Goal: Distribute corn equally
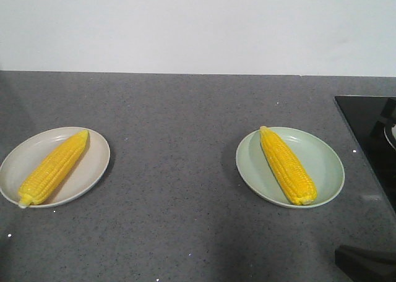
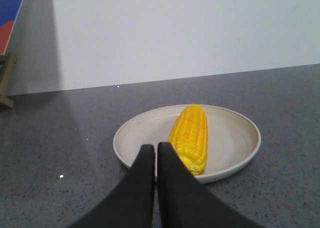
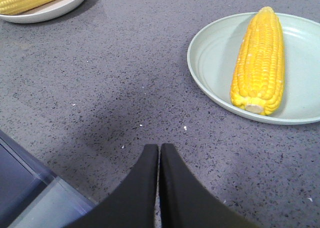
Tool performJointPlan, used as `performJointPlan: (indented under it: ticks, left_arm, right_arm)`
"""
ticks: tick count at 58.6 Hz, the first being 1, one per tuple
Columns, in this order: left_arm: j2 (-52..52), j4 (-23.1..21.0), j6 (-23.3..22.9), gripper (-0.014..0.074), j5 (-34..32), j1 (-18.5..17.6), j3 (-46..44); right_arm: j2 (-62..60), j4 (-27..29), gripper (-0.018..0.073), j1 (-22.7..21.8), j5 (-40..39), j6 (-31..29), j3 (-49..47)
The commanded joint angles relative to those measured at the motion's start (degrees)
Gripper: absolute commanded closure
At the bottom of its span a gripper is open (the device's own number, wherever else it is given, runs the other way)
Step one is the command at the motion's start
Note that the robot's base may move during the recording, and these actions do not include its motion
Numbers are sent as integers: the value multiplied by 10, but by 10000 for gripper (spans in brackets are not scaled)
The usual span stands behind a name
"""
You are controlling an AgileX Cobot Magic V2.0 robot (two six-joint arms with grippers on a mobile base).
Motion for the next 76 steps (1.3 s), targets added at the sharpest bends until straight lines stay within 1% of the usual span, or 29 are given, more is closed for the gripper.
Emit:
performJointPlan:
  ticks: [1, 7, 11, 14, 16, 18, 23, 24, 26, 28, 31, 33, 37, 43, 52, 61, 76]
  left_arm:
    - [-8, -4, -6, 602, -22, 3, -12]
    - [-8, -1, -28, 602, -21, 3, -12]
    - [-8, 23, -56, 602, -20, 3, -12]
    - [-8, 69, -97, 602, -19, 3, -12]
    - [-8, 107, -130, 602, -17, 3, -12]
    - [-8, 146, -188, 602, -15, 3, -12]
    - [-8, 228, -288, 602, -16, 3, -12]
    - [-8, 251, -316, 602, -16, 3, -12]
    - [-8, 286, -351, 602, -19, 3, -12]
    - [-8, 310, -386, 602, -20, 3, -12]
    - [-8, 342, -423, 602, -20, 3, -12]
    - [-8, 353, -438, 602, -19, 3, -12]
    - [-9, 362, -457, 602, -21, 2, -12]
    - [-9, 361, -455, 602, -37, 1, -12]
    - [-9, 361, -449, 602, -64, -20, -12]
    - [-8, 361, -449, 602, -61, -36, -12]
    - [-8, 361, -449, 602, -61, -37, -13]
  right_arm:
    - [2, 19, 564, -1, -18, -2, -16]
    - [2, 19, 564, -1, -18, -2, -16]
    - [2, 19, 564, -1, -18, -2, -16]
    - [2, 19, 564, -1, -18, -2, -16]
    - [2, 19, 564, -1, -18, -2, -16]
    - [2, 19, 564, -1, -18, -2, -16]
    - [2, 19, 564, -1, -18, -2, -16]
    - [2, 19, 564, -1, -18, -2, -16]
    - [2, 19, 564, -1, -18, -2, -16]
    - [2, 19, 564, -1, -18, -2, -16]
    - [2, 19, 564, -1, -18, -2, -16]
    - [2, 19, 564, -1, -18, -2, -16]
    - [2, 19, 564, -1, -18, -2, -16]
    - [2, 19, 564, -1, -18, -2, -16]
    - [2, 19, 564, -1, -18, -2, -16]
    - [2, 19, 564, -1, -18, -2, -16]
    - [2, 19, 564, -1, -18, -2, -16]
